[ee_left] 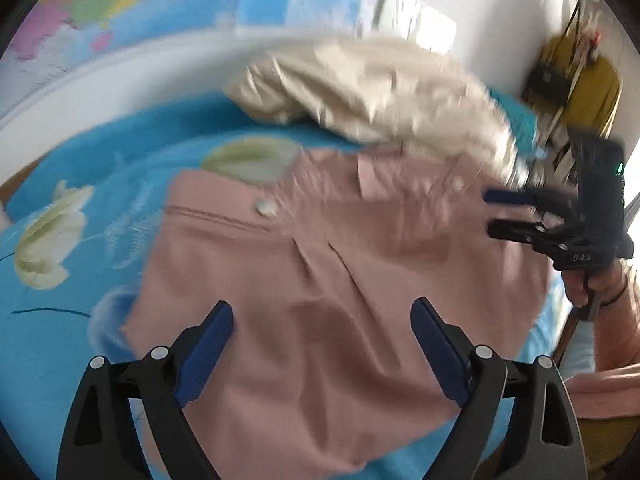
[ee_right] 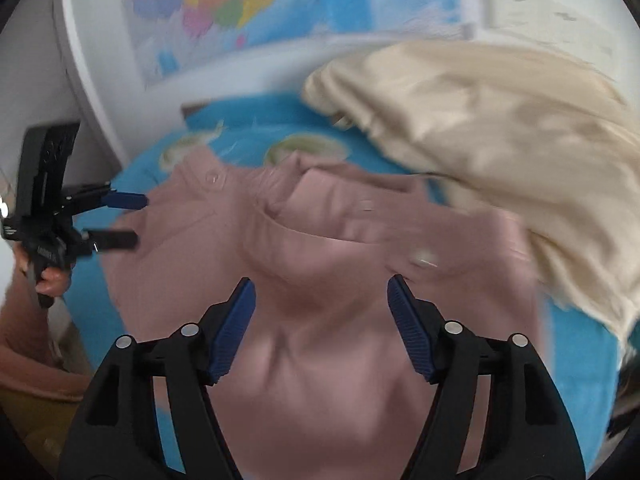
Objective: Fold large clothes
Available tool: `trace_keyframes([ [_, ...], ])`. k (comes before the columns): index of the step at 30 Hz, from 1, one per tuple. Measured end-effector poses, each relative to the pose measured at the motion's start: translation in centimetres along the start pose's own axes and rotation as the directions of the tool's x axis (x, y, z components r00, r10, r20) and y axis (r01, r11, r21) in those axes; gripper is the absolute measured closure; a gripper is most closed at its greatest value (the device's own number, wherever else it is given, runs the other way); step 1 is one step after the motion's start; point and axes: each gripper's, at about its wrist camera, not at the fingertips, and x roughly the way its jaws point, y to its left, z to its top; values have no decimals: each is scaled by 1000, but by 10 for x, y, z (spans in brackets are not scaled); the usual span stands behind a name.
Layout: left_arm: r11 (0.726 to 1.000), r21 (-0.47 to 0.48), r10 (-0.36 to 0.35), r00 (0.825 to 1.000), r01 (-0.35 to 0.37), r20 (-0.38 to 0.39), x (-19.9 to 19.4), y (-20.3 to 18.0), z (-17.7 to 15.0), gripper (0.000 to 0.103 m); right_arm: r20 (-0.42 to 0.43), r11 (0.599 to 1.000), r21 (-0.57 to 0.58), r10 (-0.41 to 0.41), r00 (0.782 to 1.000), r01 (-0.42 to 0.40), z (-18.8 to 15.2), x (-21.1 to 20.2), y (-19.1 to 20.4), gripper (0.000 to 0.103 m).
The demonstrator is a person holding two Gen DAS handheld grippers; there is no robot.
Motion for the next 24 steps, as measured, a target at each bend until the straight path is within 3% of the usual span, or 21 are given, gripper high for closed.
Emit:
trace_keyframes([
  [2,1000,1,12,999,-12,-34,17,-4,3,24,-45,998,-45,-33,998,31,8,29,7,51],
  [4,999,-18,35,999,-36,-41,26,0,6,39,-110,996,-73,-62,992,54,11,55,7,88],
  [7,997,-58,47,999,-47,-8,24,11,10,70,-82,997,-64,-46,996,41,17,52,5,97],
  [8,996,-68,55,998,-55,1,22,13,13,77,-56,996,-70,-50,997,46,21,44,4,97],
  [11,993,-114,34,998,-27,59,11,22,27,77,84,995,-71,-63,995,69,50,11,1,97],
  [13,991,-124,56,992,-42,115,2,25,37,70,146,991,-83,-89,985,102,66,4,3,97],
  [14,990,-132,72,990,-56,122,1,26,41,62,154,986,-103,-118,981,134,71,9,5,97],
  [16,986,-144,101,988,-83,120,3,31,46,55,129,968,-142,-189,974,206,73,34,5,96],
  [17,984,-153,104,989,-87,106,7,35,46,53,59,972,-137,-186,981,192,72,55,-2,95],
  [18,982,-159,116,989,-102,87,13,38,46,50,-8,978,-121,-172,985,170,67,74,-9,91],
  [20,977,-165,146,989,-139,34,28,45,40,48,-79,983,-107,-155,985,147,57,92,-18,71],
  [22,974,-174,150,989,-146,10,37,52,32,47,-31,988,-80,-135,990,132,51,76,-23,59],
  [24,973,-193,133,991,-127,16,38,58,29,45,20,991,-45,-126,992,127,48,51,-33,56],
])
